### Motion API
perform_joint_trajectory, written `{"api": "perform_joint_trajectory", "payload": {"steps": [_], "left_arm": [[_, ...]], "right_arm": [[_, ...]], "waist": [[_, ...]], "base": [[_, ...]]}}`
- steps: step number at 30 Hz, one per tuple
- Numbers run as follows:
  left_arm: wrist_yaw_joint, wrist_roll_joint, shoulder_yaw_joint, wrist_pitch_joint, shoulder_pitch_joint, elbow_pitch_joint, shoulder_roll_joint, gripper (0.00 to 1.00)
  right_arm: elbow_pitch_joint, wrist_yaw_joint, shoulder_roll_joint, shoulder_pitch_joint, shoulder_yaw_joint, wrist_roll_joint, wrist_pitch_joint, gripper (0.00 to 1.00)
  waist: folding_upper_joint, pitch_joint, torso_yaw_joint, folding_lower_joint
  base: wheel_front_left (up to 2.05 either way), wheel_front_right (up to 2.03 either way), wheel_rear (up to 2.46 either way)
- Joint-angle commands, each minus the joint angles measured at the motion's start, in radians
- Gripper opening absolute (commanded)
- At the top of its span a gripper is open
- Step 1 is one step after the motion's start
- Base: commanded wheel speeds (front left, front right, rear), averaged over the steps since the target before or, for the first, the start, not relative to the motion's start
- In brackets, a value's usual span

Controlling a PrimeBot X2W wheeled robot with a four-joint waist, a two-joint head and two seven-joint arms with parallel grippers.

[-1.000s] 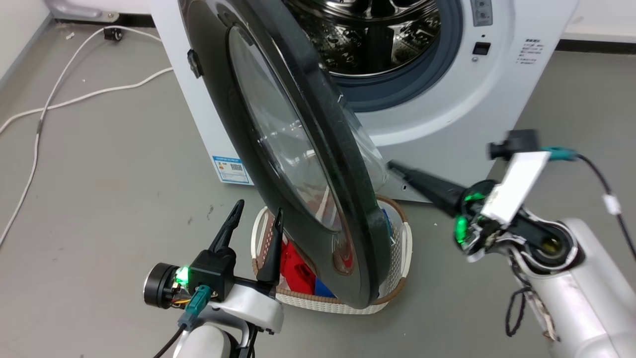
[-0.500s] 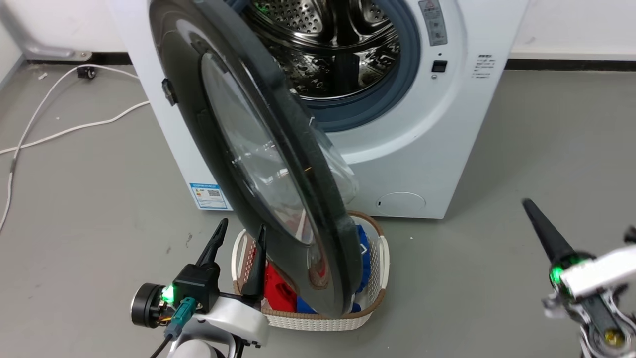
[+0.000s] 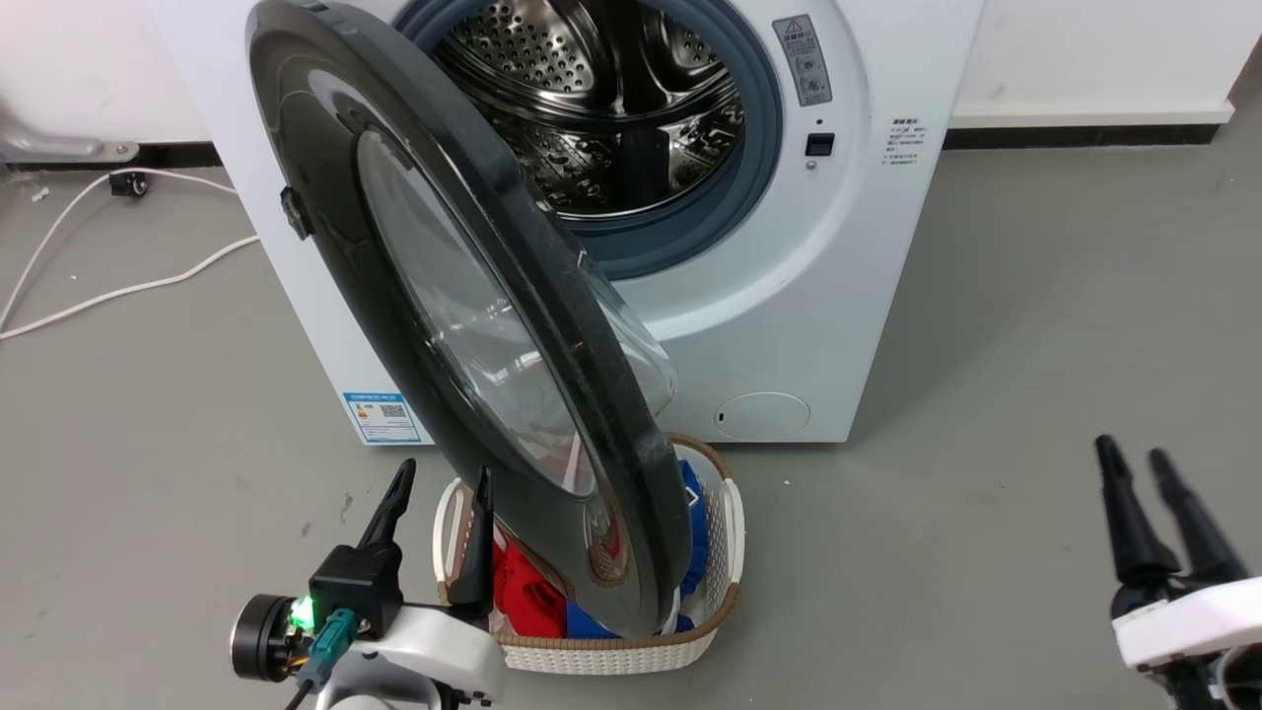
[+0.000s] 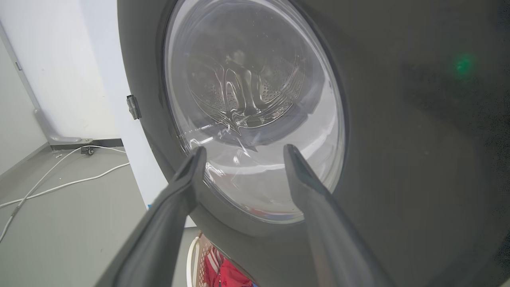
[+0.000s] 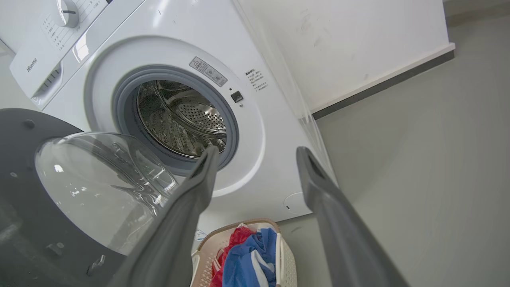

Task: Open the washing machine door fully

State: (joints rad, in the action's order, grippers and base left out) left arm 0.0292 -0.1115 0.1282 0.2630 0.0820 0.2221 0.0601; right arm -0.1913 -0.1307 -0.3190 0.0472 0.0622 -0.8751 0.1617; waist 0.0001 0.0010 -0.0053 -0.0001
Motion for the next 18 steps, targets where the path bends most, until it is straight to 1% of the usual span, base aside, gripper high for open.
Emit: {"api": "perform_joint_trajectory", "payload": {"steps": [1,6,9,11,14,18], "left_arm": [[0.000,0.000,-0.003,0.003,-0.012,0.004,0.002,1.00],[-0.003,0.011,-0.010,0.003,-0.010,0.004,0.003,1.00],[-0.003,0.013,-0.013,0.003,-0.008,0.003,0.005,1.00],[-0.002,0.016,-0.016,0.003,-0.010,0.002,0.008,1.00],[-0.004,0.018,-0.021,0.003,-0.015,0.002,0.009,1.00],[-0.005,0.021,-0.024,0.003,-0.017,0.004,0.012,1.00]], "right_arm": [[0.015,0.000,-0.006,-0.007,-0.026,0.105,0.018,1.00],[0.091,0.000,0.043,-0.027,-0.117,0.417,0.011,1.00],[0.157,0.000,0.089,-0.052,-0.152,0.572,-0.017,1.00],[0.192,0.000,0.119,-0.077,-0.159,0.649,-0.038,1.00],[0.216,0.000,0.165,-0.117,-0.154,0.710,-0.061,1.00],[0.209,0.000,0.195,-0.136,-0.144,0.712,-0.072,1.00]], "waist": [[-0.0001,-0.004,0.001,0.0001],[-0.0001,-0.011,0.011,0.0001],[-0.0001,-0.015,0.017,0.0001],[-0.0001,-0.018,0.018,0.0001],[-0.0001,-0.020,0.019,0.0001],[-0.0001,-0.021,0.018,0.0001]], "base": [[0.00,0.00,0.00],[0.00,0.00,0.00],[0.00,0.00,0.00],[0.00,0.00,0.00],[0.00,0.00,0.00],[0.00,0.00,0.00]]}}
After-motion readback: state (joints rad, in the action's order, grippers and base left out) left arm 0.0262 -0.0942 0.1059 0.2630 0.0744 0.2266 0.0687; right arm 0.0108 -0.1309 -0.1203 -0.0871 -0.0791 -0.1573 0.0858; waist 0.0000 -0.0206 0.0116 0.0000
